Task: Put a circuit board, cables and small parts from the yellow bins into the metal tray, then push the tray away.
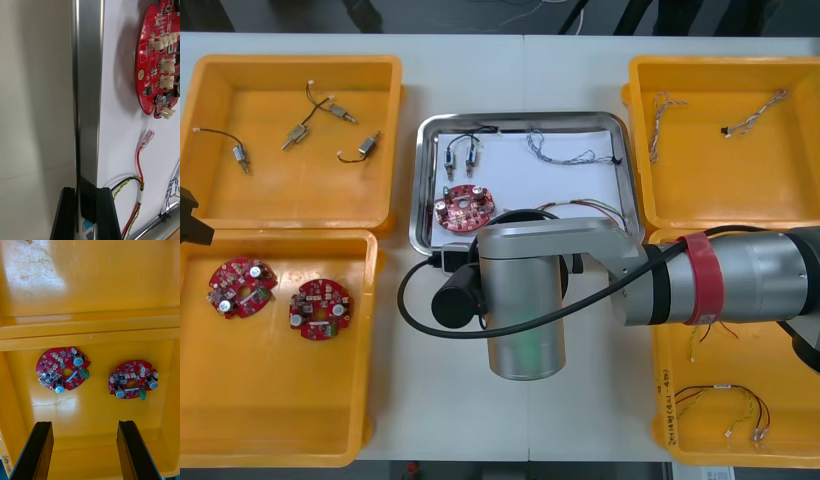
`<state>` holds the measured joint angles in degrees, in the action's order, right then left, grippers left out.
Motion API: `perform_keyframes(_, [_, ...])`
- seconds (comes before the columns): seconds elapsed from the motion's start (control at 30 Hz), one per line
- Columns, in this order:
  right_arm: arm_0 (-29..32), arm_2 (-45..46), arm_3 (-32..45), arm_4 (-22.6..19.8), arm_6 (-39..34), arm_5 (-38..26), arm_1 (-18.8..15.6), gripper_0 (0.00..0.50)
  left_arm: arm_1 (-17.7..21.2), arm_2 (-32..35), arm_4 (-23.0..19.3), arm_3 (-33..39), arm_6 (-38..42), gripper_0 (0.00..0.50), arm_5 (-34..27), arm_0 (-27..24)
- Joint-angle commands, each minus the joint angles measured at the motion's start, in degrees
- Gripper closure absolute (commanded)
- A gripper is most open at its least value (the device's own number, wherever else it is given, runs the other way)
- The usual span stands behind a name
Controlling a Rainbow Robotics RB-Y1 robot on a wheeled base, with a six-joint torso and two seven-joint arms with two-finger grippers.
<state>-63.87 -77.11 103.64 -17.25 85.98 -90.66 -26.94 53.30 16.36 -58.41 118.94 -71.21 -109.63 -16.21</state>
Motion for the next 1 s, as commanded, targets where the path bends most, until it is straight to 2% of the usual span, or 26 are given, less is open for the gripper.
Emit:
perform_keyframes(0.03, [-4.1, -0.6, -1.3, -0.3, 1.3, 0.9, 1.5, 0.5, 2.7, 1.6, 0.3, 1.6, 0.5, 0.0, -0.4, 0.7])
perform_keyframes(0.27, [-5.6, -0.5, -3.2, -0.1, 1.4, 2.5, 1.5, 0.5, 2.7, 1.6, 0.3, 1.6, 0.5, 0.0, -0.4, 0.7])
perform_keyframes(0.47, [-6.0, -0.5, -4.4, 1.6, 1.5, 4.7, 1.5, 0.5, 2.7, 1.6, 0.3, 1.6, 0.5, 0.0, -0.4, 0.7])
perform_keyframes(0.63, [-6.6, -0.5, -6.7, 2.0, 1.5, 8.8, 1.5, 0.5, 2.7, 1.6, 0.3, 1.6, 0.5, 0.0, -0.4, 0.7])
perform_keyframes(1.0, [-8.3, -0.5, -10.7, 2.6, 1.8, 10.5, 2.2, 0.5, 2.7, 1.6, 0.3, 1.6, 0.5, 0.0, -0.4, 0.7])
